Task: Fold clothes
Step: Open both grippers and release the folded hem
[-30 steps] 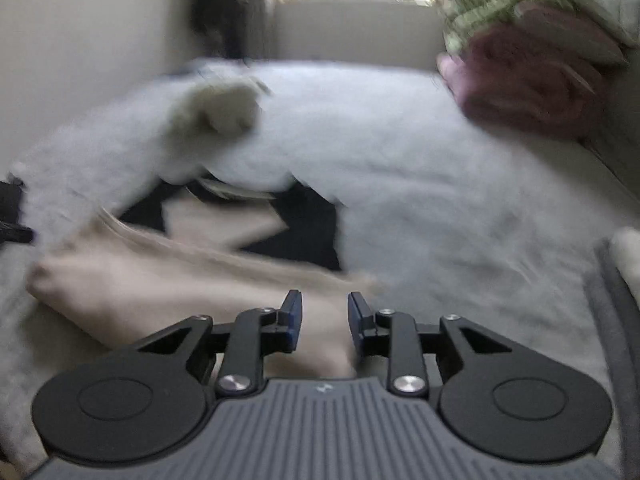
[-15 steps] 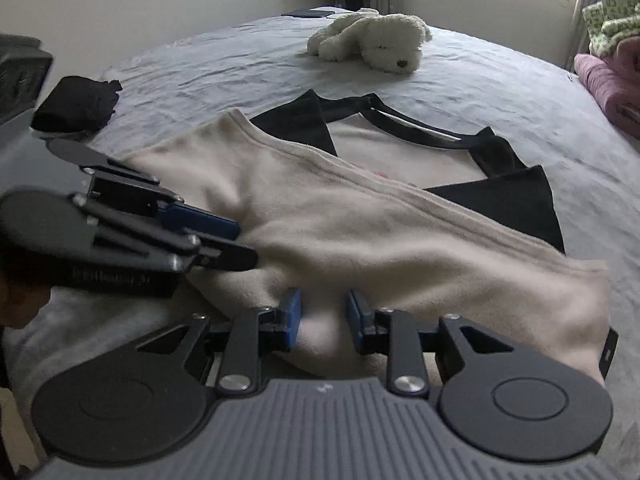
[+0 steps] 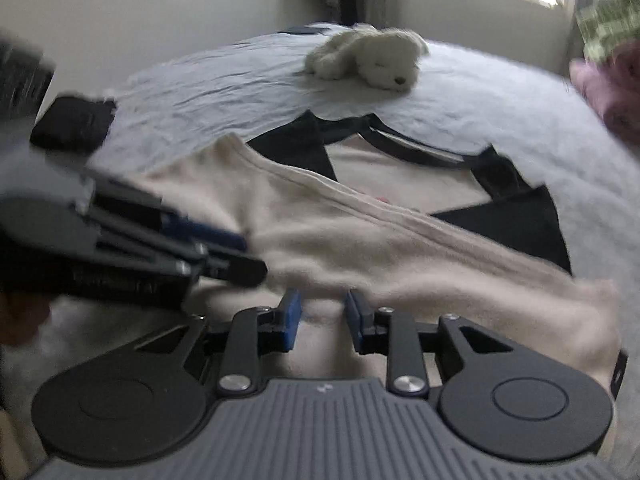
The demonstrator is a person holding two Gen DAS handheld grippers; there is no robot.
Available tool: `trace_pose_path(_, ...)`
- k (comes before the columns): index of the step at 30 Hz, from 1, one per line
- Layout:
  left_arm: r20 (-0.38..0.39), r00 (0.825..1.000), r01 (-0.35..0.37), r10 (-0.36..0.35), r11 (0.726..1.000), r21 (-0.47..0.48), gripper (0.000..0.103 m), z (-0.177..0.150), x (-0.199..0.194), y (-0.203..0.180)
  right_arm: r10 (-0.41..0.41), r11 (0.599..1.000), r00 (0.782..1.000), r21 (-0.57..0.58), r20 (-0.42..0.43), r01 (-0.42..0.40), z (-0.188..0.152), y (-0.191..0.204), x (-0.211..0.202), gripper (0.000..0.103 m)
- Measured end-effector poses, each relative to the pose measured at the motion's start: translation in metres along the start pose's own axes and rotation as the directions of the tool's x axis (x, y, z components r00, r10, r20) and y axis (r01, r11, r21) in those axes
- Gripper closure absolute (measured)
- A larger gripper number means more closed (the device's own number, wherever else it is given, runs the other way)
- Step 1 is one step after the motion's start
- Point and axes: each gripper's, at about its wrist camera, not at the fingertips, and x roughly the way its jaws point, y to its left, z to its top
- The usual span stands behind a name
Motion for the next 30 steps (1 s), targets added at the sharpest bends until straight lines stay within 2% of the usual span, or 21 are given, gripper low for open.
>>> trace_pose_path(1,0.003,1.000,-0.005,0.005,1.000,-0.011,0.089,0.000,-0.002,0.003,0.006,1.000,1.000,0.011,-0.002,-0.006,0.001,-0.002,-0.001,0.074)
trace_pose_path(6,0.023,0.998,-0.060,0.063,0.991,-0.118,0.089,0.002,-0.010,0.039,0.005,0.999,1.000,0.047,0.004,-0.005,0.004,-0.013,-0.008,0.076)
trace_pose_path(10,0.021,0.998,-0.053,0.059,0.976,-0.210,0.098,-0.002,-0.015,0.068,-0.015,0.996,1.000,0.088,-0.013,0.016,0.002,-0.029,-0.008,0.076)
trace_pose_path(15,0.027,0.996,-0.075,0.084,0.970,-0.233,0.098,-0.005,-0.023,0.082,-0.042,0.989,0.999,0.142,-0.016,0.044,0.001,-0.052,-0.019,0.076)
trace_pose_path(16,0.023,0.995,-0.092,0.100,0.968,-0.234,0.083,-0.006,-0.024,0.084,-0.049,0.987,0.999,0.153,-0.017,0.051,0.000,-0.057,-0.021,0.076)
trace_pose_path(17,0.022,0.994,-0.099,0.107,0.967,-0.236,0.077,-0.007,-0.025,0.087,-0.058,0.985,0.998,0.163,-0.019,0.061,-0.002,-0.061,-0.023,0.076)
trace_pose_path(18,0.023,0.994,-0.100,0.109,0.966,-0.237,0.076,-0.008,-0.025,0.089,-0.067,0.982,0.998,0.173,-0.021,0.070,-0.003,-0.065,-0.026,0.076)
trace_pose_path(23,0.025,0.992,-0.111,0.120,0.966,-0.234,0.078,-0.010,-0.028,0.095,-0.085,0.973,0.996,0.213,-0.022,0.087,-0.005,-0.080,-0.035,0.080)
trace_pose_path(25,0.021,0.991,-0.126,0.135,0.964,-0.233,0.082,-0.011,-0.028,0.097,-0.140,0.966,0.990,0.216,-0.036,0.144,-0.006,-0.085,-0.037,0.076)
trace_pose_path(30,0.014,0.991,-0.124,0.132,0.961,-0.249,0.087,-0.014,-0.030,0.104,-0.199,0.934,0.977,0.286,-0.075,0.213,-0.014,-0.109,-0.044,0.075)
